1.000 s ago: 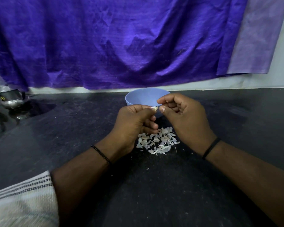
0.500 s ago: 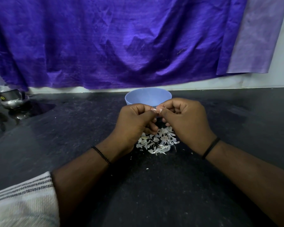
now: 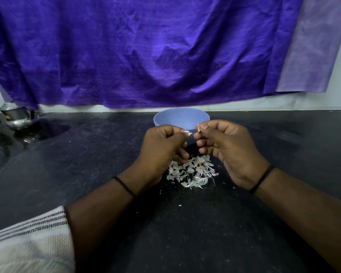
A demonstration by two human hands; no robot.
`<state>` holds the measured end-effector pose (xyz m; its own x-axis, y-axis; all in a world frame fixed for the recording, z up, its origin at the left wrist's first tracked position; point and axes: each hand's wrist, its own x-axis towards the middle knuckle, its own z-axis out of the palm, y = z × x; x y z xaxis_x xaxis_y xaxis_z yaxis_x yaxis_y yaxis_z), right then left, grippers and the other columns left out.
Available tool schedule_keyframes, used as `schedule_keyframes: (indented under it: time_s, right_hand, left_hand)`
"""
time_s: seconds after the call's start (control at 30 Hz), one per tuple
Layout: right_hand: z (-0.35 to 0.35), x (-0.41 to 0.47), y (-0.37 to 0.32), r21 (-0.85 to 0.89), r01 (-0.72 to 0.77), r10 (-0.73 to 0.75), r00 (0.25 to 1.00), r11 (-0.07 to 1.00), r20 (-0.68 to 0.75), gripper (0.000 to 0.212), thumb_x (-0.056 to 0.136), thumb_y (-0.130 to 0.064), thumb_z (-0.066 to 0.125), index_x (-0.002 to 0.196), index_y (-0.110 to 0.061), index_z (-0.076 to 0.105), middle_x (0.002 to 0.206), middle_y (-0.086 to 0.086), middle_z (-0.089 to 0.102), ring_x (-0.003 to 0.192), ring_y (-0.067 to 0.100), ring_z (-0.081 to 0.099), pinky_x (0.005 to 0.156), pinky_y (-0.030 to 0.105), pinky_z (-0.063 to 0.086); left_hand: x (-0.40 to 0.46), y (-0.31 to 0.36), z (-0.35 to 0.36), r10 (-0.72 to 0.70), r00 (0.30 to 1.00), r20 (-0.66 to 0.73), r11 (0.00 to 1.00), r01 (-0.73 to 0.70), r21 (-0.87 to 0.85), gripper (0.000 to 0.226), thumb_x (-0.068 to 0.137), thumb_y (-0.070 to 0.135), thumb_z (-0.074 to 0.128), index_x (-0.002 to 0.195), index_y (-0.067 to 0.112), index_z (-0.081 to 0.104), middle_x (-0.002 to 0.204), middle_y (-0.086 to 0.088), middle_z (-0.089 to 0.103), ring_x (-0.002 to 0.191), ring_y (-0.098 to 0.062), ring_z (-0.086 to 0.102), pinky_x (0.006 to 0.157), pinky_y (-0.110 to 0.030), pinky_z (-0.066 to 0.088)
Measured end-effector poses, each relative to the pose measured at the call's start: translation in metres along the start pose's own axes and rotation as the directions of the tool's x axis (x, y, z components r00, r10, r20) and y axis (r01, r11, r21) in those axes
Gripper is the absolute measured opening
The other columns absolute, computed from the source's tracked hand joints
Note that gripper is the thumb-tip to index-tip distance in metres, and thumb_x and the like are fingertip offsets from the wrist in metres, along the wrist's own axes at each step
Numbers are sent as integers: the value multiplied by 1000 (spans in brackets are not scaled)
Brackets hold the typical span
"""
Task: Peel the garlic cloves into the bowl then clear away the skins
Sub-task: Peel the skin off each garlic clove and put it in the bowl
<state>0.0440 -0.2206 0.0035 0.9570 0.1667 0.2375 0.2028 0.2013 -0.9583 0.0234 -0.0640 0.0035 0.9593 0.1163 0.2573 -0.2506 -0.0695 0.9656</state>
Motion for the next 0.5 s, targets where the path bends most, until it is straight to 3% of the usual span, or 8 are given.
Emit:
schedule_keyframes:
  time_s: [0.1, 0.2, 0.27, 0.33, 0.5]
  right_hand:
    - [1, -1, -2, 49, -47, 46, 999, 998, 14, 9, 94, -12, 64, 96, -6, 70, 87, 13, 74, 70, 14, 65, 60, 24, 54]
    - [1, -1, -5, 80, -67, 66, 998, 995, 14, 12, 92, -10, 65, 102, -3, 68, 86, 12, 74, 68, 12, 65, 58, 22, 55]
    - [1, 0, -5, 94, -77, 75, 997, 993, 18, 16, 90, -9, 66, 105, -2, 67, 84, 10, 73, 66, 11, 64, 57, 21, 55]
    - [0, 0, -5, 97, -82, 80, 997, 992, 22, 13, 90, -8, 67, 102, -3, 68, 81, 9, 72, 64, 10, 63, 56, 21, 54]
    - [0, 2, -4, 106, -80, 77, 997, 991, 29, 12, 88, -9, 67, 98, -3, 71, 80, 8, 72, 65, 9, 62, 57, 20, 54]
  left_hand:
    - [1, -4, -3, 36, 999, -19, 978, -31, 208, 20, 97, 14, 59, 81, 4, 64, 58, -5, 59, 45, -18, 58, 44, -33, 49]
    - [0, -6, -4, 158, 987, 4, 849, -137, 510, 38, 102, 29, 51, 75, 4, 61, 60, -9, 63, 48, -18, 58, 54, -45, 51]
    - [-1, -6, -5, 239, 971, 1, 781, -193, 594, 36, 100, 26, 52, 70, 8, 61, 58, -6, 63, 54, -21, 59, 58, -45, 52]
    - [0, -5, -7, 291, 956, -22, 756, -216, 617, 29, 96, 23, 57, 70, 14, 63, 58, 0, 62, 57, -17, 61, 58, -40, 52]
    - [0, -4, -6, 303, 951, -56, 846, -242, 475, 12, 91, 21, 68, 79, 19, 68, 68, 6, 66, 58, -11, 62, 57, -30, 51]
